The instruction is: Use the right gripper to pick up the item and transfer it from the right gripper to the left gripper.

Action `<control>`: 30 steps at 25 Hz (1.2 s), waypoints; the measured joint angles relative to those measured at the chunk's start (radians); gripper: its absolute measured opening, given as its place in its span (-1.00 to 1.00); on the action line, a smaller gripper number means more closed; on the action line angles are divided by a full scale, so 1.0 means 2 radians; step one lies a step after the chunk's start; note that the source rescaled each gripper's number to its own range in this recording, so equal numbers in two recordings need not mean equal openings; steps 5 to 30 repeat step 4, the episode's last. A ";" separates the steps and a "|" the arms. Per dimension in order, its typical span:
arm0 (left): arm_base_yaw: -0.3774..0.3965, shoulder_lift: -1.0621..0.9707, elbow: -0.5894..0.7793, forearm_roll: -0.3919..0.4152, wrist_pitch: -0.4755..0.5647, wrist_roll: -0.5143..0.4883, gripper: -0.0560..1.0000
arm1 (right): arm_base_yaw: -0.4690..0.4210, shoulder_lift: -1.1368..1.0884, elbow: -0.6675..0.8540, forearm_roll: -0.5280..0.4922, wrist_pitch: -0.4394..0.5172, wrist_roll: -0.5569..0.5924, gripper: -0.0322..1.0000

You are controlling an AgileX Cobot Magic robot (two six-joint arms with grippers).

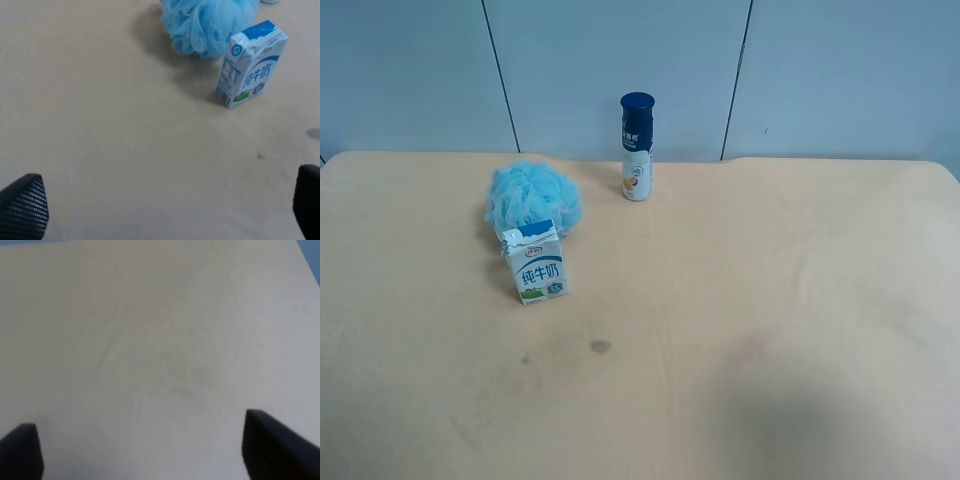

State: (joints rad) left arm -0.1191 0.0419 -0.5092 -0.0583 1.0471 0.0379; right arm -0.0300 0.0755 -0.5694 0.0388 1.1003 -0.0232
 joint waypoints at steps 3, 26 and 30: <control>0.000 0.000 0.000 0.000 0.000 0.000 1.00 | 0.000 0.000 0.000 0.000 0.000 0.000 0.76; 0.000 0.000 0.000 0.000 0.000 0.000 1.00 | 0.000 0.000 0.000 0.000 0.000 0.000 0.76; 0.000 0.000 0.000 0.000 0.000 0.000 1.00 | 0.000 0.000 0.000 0.000 0.000 0.000 0.76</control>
